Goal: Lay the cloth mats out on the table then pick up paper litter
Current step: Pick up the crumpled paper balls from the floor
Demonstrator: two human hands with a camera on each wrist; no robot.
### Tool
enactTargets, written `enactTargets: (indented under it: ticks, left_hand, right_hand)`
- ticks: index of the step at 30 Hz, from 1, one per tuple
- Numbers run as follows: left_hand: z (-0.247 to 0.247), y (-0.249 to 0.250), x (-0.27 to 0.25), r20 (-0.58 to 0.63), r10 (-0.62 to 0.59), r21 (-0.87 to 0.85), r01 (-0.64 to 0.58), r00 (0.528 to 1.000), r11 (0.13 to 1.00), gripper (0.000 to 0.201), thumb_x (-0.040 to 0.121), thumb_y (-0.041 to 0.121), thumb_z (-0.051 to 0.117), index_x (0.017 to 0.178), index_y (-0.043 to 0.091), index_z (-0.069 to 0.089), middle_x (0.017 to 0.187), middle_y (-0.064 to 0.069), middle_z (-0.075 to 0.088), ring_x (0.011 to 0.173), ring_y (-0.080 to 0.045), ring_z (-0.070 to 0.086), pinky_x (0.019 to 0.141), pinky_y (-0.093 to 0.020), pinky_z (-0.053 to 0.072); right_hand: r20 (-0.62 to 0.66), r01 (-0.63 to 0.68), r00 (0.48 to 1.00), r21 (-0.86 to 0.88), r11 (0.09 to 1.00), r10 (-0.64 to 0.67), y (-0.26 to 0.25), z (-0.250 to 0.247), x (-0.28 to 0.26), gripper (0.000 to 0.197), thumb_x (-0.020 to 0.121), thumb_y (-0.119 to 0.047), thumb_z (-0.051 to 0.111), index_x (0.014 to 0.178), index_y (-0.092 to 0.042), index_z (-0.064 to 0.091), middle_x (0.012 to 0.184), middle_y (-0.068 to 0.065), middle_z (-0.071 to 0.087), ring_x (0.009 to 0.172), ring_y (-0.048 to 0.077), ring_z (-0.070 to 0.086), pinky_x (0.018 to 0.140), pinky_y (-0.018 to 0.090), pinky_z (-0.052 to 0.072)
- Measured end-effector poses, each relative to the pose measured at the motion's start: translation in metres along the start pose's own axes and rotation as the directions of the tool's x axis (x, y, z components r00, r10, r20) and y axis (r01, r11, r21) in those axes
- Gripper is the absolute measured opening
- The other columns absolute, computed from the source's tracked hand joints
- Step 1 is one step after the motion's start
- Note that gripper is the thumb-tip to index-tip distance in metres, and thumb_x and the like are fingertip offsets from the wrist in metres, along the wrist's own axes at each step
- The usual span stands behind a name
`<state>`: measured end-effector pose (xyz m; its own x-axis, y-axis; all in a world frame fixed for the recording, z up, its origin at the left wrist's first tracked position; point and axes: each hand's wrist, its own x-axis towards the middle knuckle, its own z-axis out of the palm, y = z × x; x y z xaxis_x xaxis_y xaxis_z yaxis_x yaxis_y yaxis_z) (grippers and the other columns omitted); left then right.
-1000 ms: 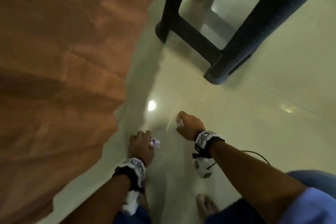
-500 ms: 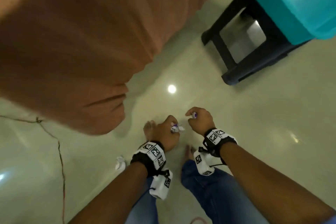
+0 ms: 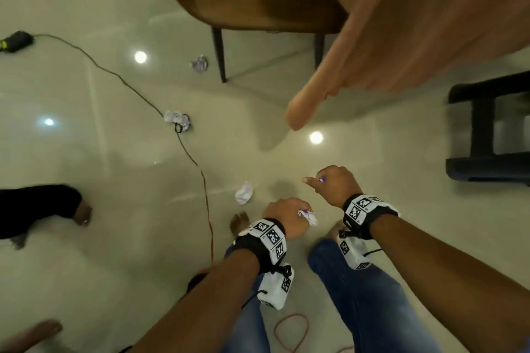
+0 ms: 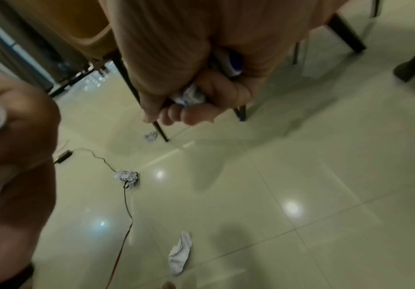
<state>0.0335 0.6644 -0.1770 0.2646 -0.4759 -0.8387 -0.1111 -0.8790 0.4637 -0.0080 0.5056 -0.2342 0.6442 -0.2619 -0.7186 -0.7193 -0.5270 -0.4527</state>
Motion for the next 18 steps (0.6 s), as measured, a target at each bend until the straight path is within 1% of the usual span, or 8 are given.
enactTargets:
  ticks: [3,5,7,9,11,13,16,18]
  left_hand:
    - [-0.012,-0.05,0.001,-0.003,-0.033,-0.11,0.033,0.999,0.993,0.013,0.084,0.03,0.058,0.094,0.028,0.066,0.104,0.001,0.068,0.1,-0.024,0.062,0.074,-0.024,0.04]
    - [-0.021,-0.082,0.006,-0.01,-0.066,-0.176,0.064,0.998,0.982,0.007,0.083,0.036,0.061,0.086,0.029,0.063,0.097,0.001,0.067,0.096,-0.023,0.063,0.073,-0.023,0.04]
    - [-0.033,-0.113,0.018,-0.019,-0.097,-0.225,0.09,0.995,0.97,0.013,0.083,0.038,0.061,0.092,0.029,0.065,0.102,0.0,0.067,0.099,-0.022,0.062,0.077,-0.024,0.043]
    - [-0.042,-0.135,0.033,-0.04,-0.13,-0.235,0.117,0.991,0.965,0.026,0.085,0.034,0.059,0.109,0.025,0.065,0.114,-0.001,0.065,0.109,-0.023,0.059,0.087,-0.027,0.045]
    - [-0.054,-0.16,0.048,-0.043,-0.16,-0.232,0.145,0.986,0.962,0.03,0.088,0.033,0.054,0.115,0.023,0.064,0.126,-0.005,0.06,0.118,-0.027,0.054,0.096,-0.032,0.044]
    - [-0.062,-0.187,0.071,-0.072,-0.183,-0.222,0.164,0.98,0.961,0.028,0.089,0.037,0.052,0.108,0.022,0.066,0.126,-0.008,0.061,0.115,-0.029,0.057,0.092,-0.032,0.046]
    - [-0.073,-0.228,0.105,-0.139,-0.237,-0.219,0.203,0.962,0.954,0.015,0.084,0.035,0.054,0.081,0.023,0.062,0.099,-0.005,0.069,0.091,-0.028,0.064,0.077,-0.03,0.049]
    - [-0.076,-0.259,0.132,-0.195,-0.272,-0.266,0.217,0.942,0.939,0.008,0.081,0.026,0.054,0.078,0.023,0.06,0.093,-0.006,0.069,0.089,-0.029,0.063,0.074,-0.028,0.048]
  right_hand:
    - [0.023,0.038,0.999,-0.067,0.997,-0.037,-0.038,0.041,0.019,0.063,0.093,-0.054,0.053,0.044,-0.016,0.04,0.042,-0.002,0.04,0.045,0.018,0.041,0.051,0.029,0.036]
    - [0.052,0.058,0.997,-0.101,0.993,-0.053,-0.057,0.071,0.034,0.065,0.094,-0.053,0.05,0.043,-0.017,0.034,0.041,-0.001,0.036,0.043,0.018,0.037,0.047,0.029,0.031]
    - [0.088,0.054,0.995,-0.136,0.989,-0.042,-0.071,0.102,0.055,0.063,0.094,-0.051,0.052,0.044,-0.016,0.037,0.042,0.0,0.039,0.044,0.018,0.04,0.046,0.028,0.031]
    - [0.125,0.043,0.992,-0.147,0.988,-0.024,-0.08,0.122,0.073,0.056,0.093,-0.046,0.055,0.05,-0.011,0.05,0.049,0.004,0.05,0.052,0.023,0.05,0.053,0.031,0.04]
    - [0.184,0.038,0.983,-0.105,0.994,-0.018,-0.086,0.142,0.091,0.038,0.092,-0.04,0.058,0.068,-0.011,0.064,0.064,0.005,0.061,0.066,0.025,0.059,0.063,0.032,0.045]
    - [0.263,0.071,0.964,-0.112,0.991,-0.039,-0.089,0.159,0.111,0.017,0.091,-0.034,0.06,0.092,-0.021,0.069,0.076,0.001,0.064,0.077,0.023,0.061,0.067,0.029,0.044]
    - [0.382,0.204,0.918,-0.219,0.954,-0.108,-0.084,0.191,0.148,0.031,0.09,-0.03,0.059,0.12,-0.03,0.06,0.094,0.002,0.068,0.091,0.025,0.064,0.076,0.029,0.046]
    - [0.452,0.324,0.88,-0.352,0.878,-0.143,-0.075,0.22,0.18,0.045,0.09,-0.028,0.057,0.135,-0.032,0.05,0.121,0.004,0.064,0.108,0.029,0.061,0.089,0.033,0.047]
